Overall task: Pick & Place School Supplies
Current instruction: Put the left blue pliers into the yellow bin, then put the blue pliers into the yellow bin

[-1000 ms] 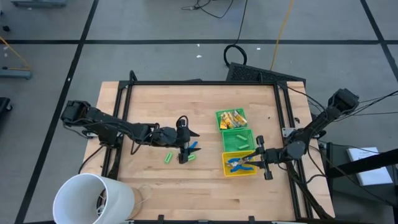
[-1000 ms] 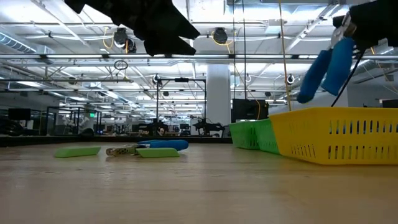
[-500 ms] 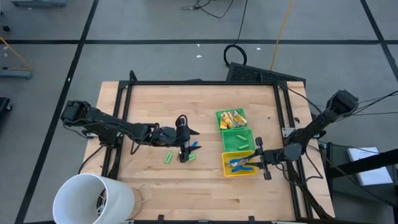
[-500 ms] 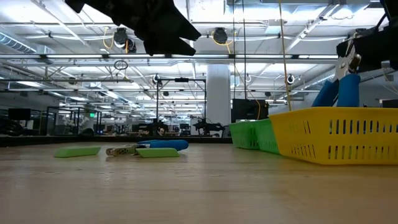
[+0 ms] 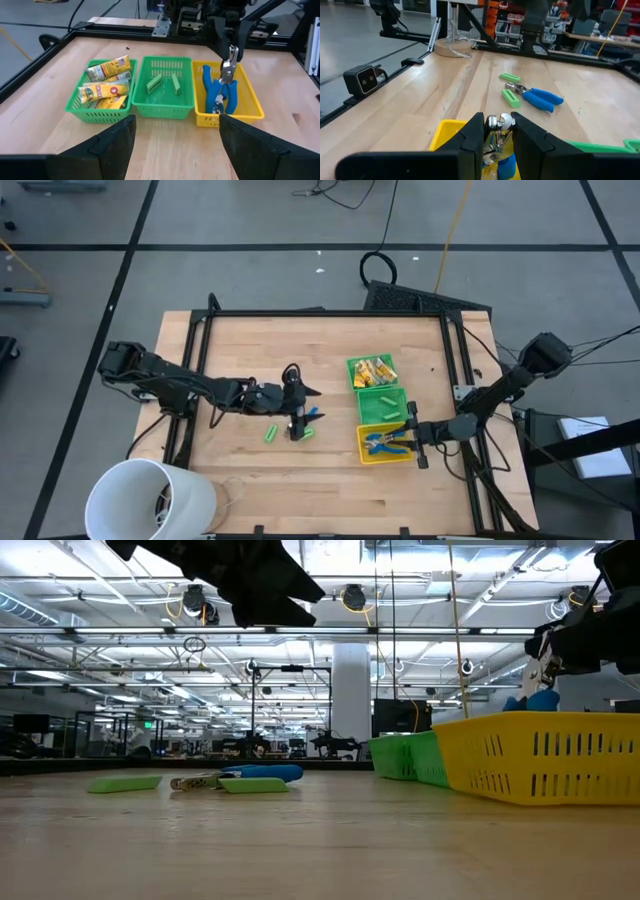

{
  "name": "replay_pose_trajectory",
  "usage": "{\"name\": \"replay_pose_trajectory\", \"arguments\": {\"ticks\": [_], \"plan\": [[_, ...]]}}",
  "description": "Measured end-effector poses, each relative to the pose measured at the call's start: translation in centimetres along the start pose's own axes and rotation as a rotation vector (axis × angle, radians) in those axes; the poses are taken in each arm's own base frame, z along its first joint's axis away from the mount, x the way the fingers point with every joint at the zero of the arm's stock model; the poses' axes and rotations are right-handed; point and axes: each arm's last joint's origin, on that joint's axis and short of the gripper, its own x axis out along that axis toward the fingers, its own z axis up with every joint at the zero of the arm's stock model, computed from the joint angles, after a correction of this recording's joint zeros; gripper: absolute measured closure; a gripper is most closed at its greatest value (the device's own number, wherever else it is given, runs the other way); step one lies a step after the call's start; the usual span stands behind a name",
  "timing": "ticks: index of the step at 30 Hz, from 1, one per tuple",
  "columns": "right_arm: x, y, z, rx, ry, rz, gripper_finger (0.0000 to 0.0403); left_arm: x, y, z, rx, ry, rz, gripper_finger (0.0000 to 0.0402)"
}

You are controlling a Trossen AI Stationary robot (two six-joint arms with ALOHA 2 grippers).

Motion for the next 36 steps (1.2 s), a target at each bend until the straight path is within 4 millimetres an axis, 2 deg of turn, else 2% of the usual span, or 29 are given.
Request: {"name": "replay_pose_trajectory", "arguments": {"ticks": [4, 11, 16, 22, 32, 36], "plan": [[0.0, 0.0, -0.1, 0.031, 0.009, 0.001, 0.0329, 0.0, 0.0, 0.0, 0.0, -0.001, 0.014, 0.0112], [0.0, 0.1, -0.2, 0.083, 0.015, 0.005, 0.0255, 0.0, 0.0, 0.0, 0.0, -0.001, 0.014, 0.0112], [0.0, 0.1, -0.1, 0.082, 0.014, 0.005, 0.0224, 0.0, 0.0, 0.0, 0.0, 0.0, 0.014, 0.0112], [-0.1, 0.0, 0.3, 0.087, -0.02, 0.007, 0.0216, 0.0, 0.0, 0.0, 0.0, 0.0, 0.014, 0.0112], [-0.8, -0.4, 3.4, 0.068, -0.268, -0.006, 0.0225, 0.0, 0.0, 0.0, 0.001, 0.0, 0.014, 0.0112], [-1.0, -0.6, 3.9, 0.09, -0.302, -0.003, 0.0222, 0.0, 0.0, 0.0, 0.018, 0.0, 0.014, 0.0112]]}}
